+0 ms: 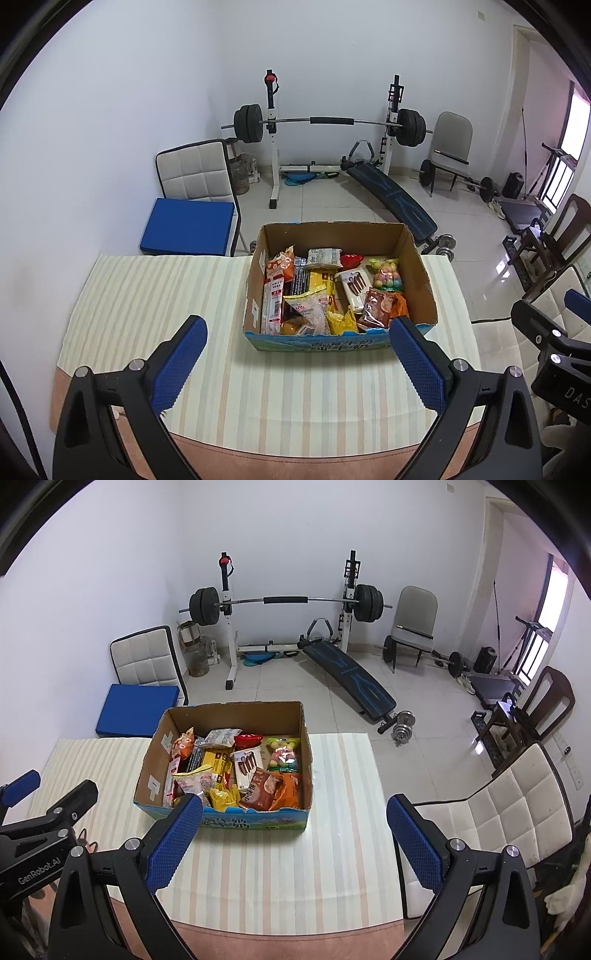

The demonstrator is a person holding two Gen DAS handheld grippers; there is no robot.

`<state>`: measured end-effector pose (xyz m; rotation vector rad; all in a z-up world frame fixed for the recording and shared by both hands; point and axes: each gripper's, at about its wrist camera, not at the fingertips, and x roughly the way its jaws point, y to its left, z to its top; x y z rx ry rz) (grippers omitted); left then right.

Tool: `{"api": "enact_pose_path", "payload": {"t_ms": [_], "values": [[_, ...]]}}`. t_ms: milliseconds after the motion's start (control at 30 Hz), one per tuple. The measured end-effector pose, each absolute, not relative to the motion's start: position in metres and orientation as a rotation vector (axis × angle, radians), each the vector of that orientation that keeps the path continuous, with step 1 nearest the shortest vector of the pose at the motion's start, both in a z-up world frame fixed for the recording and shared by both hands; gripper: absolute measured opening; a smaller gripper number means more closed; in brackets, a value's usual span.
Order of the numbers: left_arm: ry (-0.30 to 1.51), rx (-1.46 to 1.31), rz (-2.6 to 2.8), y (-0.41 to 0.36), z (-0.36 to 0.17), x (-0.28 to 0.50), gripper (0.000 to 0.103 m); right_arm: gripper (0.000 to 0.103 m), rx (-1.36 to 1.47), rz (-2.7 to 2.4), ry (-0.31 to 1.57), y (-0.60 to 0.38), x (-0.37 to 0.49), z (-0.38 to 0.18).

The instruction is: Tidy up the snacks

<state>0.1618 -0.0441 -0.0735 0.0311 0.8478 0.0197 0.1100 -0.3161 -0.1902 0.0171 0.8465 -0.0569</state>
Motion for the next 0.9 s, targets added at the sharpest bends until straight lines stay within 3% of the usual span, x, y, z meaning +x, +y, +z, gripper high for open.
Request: {"api": "enact_pose_path", "payload": {"t_ms": [900], "values": [[0.854,0.029,-0.005,-0.0419,-0.082,0.165,0.101,0.102,0.001,-0.061,0.854,-0.3178,0.1088,-0.1938]]}}
